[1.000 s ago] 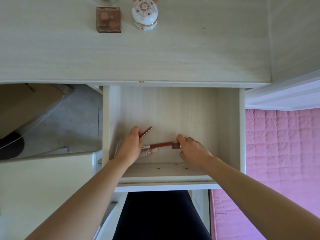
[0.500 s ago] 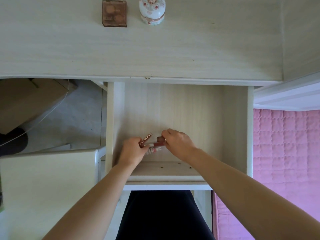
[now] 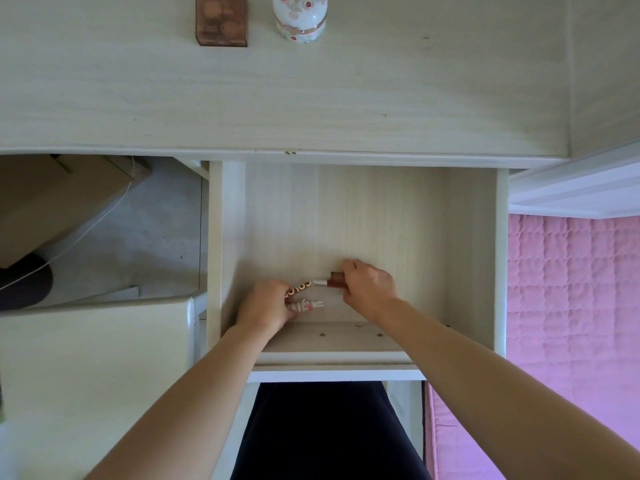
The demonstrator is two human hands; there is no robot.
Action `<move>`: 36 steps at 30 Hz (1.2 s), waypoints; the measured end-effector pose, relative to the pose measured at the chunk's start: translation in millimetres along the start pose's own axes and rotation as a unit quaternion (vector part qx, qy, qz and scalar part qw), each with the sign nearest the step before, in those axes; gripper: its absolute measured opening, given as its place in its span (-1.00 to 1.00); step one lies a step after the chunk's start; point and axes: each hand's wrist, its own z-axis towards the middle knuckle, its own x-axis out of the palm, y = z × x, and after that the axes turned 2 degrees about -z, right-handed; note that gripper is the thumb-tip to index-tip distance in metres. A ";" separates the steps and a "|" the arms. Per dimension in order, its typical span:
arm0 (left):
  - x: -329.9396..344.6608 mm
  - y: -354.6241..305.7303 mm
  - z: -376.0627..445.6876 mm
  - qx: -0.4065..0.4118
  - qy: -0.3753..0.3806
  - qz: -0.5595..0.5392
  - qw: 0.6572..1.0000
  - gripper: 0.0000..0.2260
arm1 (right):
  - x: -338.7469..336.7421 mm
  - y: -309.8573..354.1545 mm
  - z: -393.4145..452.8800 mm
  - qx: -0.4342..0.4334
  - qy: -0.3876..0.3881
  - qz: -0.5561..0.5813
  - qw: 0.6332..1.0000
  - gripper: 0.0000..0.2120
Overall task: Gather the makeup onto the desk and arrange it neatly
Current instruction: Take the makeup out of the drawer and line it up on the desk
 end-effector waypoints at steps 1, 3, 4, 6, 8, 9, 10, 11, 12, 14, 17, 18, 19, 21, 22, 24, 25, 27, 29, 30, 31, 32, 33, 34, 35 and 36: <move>0.6 -0.7 -0.3 0.004 0.004 0.004 1.000 -0.70 | 0.1 -4.0 -1.6 0.009 -0.004 -0.003 1.000 -0.78; 0.4 -2.3 -0.7 0.012 0.006 0.010 1.000 -0.70 | 1.2 -9.8 -5.2 0.010 -0.013 -0.019 1.000 -0.74; -0.2 -3.1 -0.3 0.014 0.003 0.009 1.000 -0.69 | 1.7 -11.0 -6.4 0.005 -0.019 -0.025 0.999 -0.73; -1.8 -3.6 0.6 0.010 -0.004 -0.012 1.000 -0.67 | 2.0 -10.4 -8.2 -0.003 -0.028 -0.030 0.999 -0.72; -3.2 -4.6 0.4 -0.002 -0.009 -0.039 0.999 -0.68 | 1.3 -8.4 -8.5 -0.004 -0.031 -0.034 0.999 -0.72; -3.4 -5.0 -0.1 -0.008 -0.011 -0.049 0.999 -0.69 | 0.7 -7.6 -8.3 -0.004 -0.029 -0.037 0.999 -0.73; -3.9 -5.6 -0.4 -0.012 -0.012 -0.056 0.998 -0.70 | 0.3 -6.9 -8.0 -0.004 -0.025 -0.037 0.999 -0.73; -4.3 -6.1 -0.7 -0.013 -0.013 -0.066 0.998 -0.72 | -0.3 -6.6 -8.1 -0.001 -0.020 -0.032 0.999 -0.74; -5.2 -6.6 -1.2 -0.015 -0.016 -0.076 0.997 -0.74 | -1.3 -6.6 -8.6 0.007 -0.017 -0.020 1.000 -0.73; -7.7 -7.6 -1.5 -0.020 -0.023 -0.096 0.995 -0.79 | -5.0 -7.5 -9.7 0.031 -0.016 0.011 0.999 -0.71; -12.4 -9.6 -2.9 -0.021 -0.034 -0.126 0.991 -0.82 | -15.0 -9.5 -13.0 0.075 -0.004 0.065 0.995 -0.74; -14.4 -11.2 -4.3 -0.021 -0.038 -0.138 0.990 -0.81 | -19.2 -9.1 -14.2 0.096 0.007 0.108 0.990 -0.77; -16.7 -13.4 -5.7 -0.021 -0.043 -0.152 0.987 -0.79 | -24.2 -7.4 -16.0 0.121 0.019 0.169 0.978 -0.79; -23.0 -19.3 -8.7 -0.020 -0.050 -0.185 0.981 -0.80 | -35.3 -1.1 -20.3 0.158 0.032 0.301 0.940 -0.81; -26.7 -23.2 -10.4 -0.021 -0.051 -0.197 0.979 -0.83 | -41.1 3.0 -23.1 0.162 0.029 0.339 0.926 -0.81; -35.3 -32.6 -14.0 -0.033 -0.050 -0.241 0.969 -0.89 | -54.9 11.9 -30.1 0.158 0.022 0.378 0.912 -0.82; -39.8 -37.9 -16.7 -0.045 -0.043 -0.288 0.956 -0.92 | -62.4 16.4 -34.2 0.155 0.013 0.400 0.903 -0.83; -50.6 -47.4 -25.2 -0.073 -0.023 -0.394 0.916 -0.91 | -77.8 23.4 -41.7 0.151 -0.008 0.447 0.882 -0.86; -62.0 -55.6 -36.3 -0.081 -0.017 -0.459 0.884 -0.89 | -93.7 28.7 -50.2 0.153 -0.015 0.498 0.854 -0.88; -67.5 -59.1 -42.4 -0.077 -0.017 -0.482 0.873 -0.88 | -100.6 31.2 -54.6 0.153 -0.015 0.526 0.836 -0.88; -73.1 -62.6 -48.2 -0.070 -0.017 -0.499 0.864 -0.88 | -107.5 33.8 -59.3 0.152 -0.018 0.554 0.819 -0.87; -79.0 -66.0 -53.7 -0.063 -0.019 -0.510 0.858 -0.88 | -114.3 36.5 -64.0 0.149 -0.026 0.578 0.802 -0.87; -84.8 -69.2 -58.6 -0.056 -0.020 -0.518 0.853 -0.88 | -121.2 39.3 -68.1 0.147 -0.036 0.598 0.788 -0.86; -90.5 -72.3 -63.1 -0.049 -0.019 -0.526 0.849 -0.88 | -127.7 41.9 -72.1 0.144 -0.047 0.614 0.775 -0.86; -96.0 -75.6 -67.2 -0.039 -0.017 -0.532 0.846 -0.87 | -133.7 44.3 -75.5 0.143 -0.056 0.626 0.764 -0.86; -101.8 -78.8 -71.1 -0.028 -0.013 -0.536 0.844 -0.87 | -139.3 46.8 -78.2 0.143 -0.065 0.635 0.756 -0.87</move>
